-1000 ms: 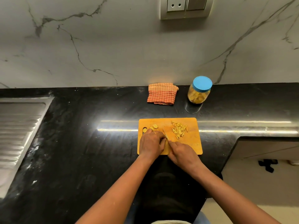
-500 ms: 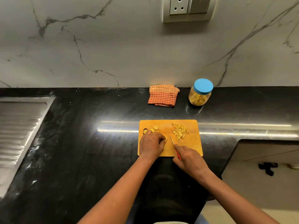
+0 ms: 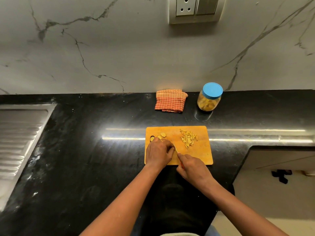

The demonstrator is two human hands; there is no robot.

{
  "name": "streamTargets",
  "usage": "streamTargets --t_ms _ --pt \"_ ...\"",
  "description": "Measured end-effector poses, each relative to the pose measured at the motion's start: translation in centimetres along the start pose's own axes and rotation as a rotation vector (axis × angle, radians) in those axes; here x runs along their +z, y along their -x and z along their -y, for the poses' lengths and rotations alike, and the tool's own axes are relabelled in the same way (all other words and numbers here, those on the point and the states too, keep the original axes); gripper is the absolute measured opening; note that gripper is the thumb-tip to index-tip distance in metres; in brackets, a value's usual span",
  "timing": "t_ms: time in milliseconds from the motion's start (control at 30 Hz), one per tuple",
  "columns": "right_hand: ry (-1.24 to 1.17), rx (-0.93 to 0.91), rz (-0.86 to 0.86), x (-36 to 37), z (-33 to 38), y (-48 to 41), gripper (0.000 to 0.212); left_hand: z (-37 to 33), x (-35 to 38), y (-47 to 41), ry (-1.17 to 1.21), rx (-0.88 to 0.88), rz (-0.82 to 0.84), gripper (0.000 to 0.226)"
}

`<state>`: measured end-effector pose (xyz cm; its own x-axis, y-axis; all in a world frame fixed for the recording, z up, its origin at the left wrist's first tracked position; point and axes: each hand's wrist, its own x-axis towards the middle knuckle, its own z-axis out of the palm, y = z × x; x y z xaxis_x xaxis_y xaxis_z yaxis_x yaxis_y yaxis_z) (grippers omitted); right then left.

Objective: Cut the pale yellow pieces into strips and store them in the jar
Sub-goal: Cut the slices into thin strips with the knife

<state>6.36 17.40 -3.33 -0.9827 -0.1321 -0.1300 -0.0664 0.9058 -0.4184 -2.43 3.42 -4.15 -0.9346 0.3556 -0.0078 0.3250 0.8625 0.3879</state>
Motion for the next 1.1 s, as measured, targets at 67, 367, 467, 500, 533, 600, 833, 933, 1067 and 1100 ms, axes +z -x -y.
streamTargets --t_ms 67,367,467,500,533,600,833,933,1067,1100 --pt "0.048 -0.002 0.019 0.0 0.2 -0.5 0.048 -0.1 0.0 0.0 -0.005 0.009 -0.004 0.018" --pt "0.068 0.065 -0.01 -0.9 -1.6 -2.0 0.051 0.0 -0.3 -0.1 0.006 -0.001 0.023 0.02" --pt "-0.002 0.057 0.001 -1.6 -2.5 -1.4 0.052 0.1 -0.3 -0.2 0.039 -0.053 0.043 0.02" --pt "-0.025 0.053 0.007 -1.6 -2.4 -1.1 0.052 0.1 -0.3 -0.2 0.055 -0.072 0.049 0.02" --pt "-0.05 0.045 0.008 -1.5 -2.2 -0.7 0.052 0.1 -0.3 -0.2 0.069 -0.087 0.056 0.019" --pt "-0.091 0.027 0.006 -1.1 -1.5 -0.2 0.051 0.1 -0.4 -0.3 0.081 -0.09 0.067 0.019" --pt "-0.137 0.024 0.01 -0.6 -0.3 0.0 0.051 -0.1 -1.1 0.0 0.07 -0.044 0.058 0.018" --pt "-0.113 0.027 0.012 -0.6 -0.2 0.0 0.05 -0.1 -1.2 0.2 0.056 -0.038 0.057 0.019" --pt "-0.057 0.035 0.03 -0.4 0.2 -0.2 0.05 -0.2 -1.2 0.2 0.053 -0.021 0.043 0.019" --pt "-0.041 0.038 0.032 -0.3 0.3 -0.2 0.05 -0.2 -1.2 0.1 0.045 -0.014 0.042 0.019"
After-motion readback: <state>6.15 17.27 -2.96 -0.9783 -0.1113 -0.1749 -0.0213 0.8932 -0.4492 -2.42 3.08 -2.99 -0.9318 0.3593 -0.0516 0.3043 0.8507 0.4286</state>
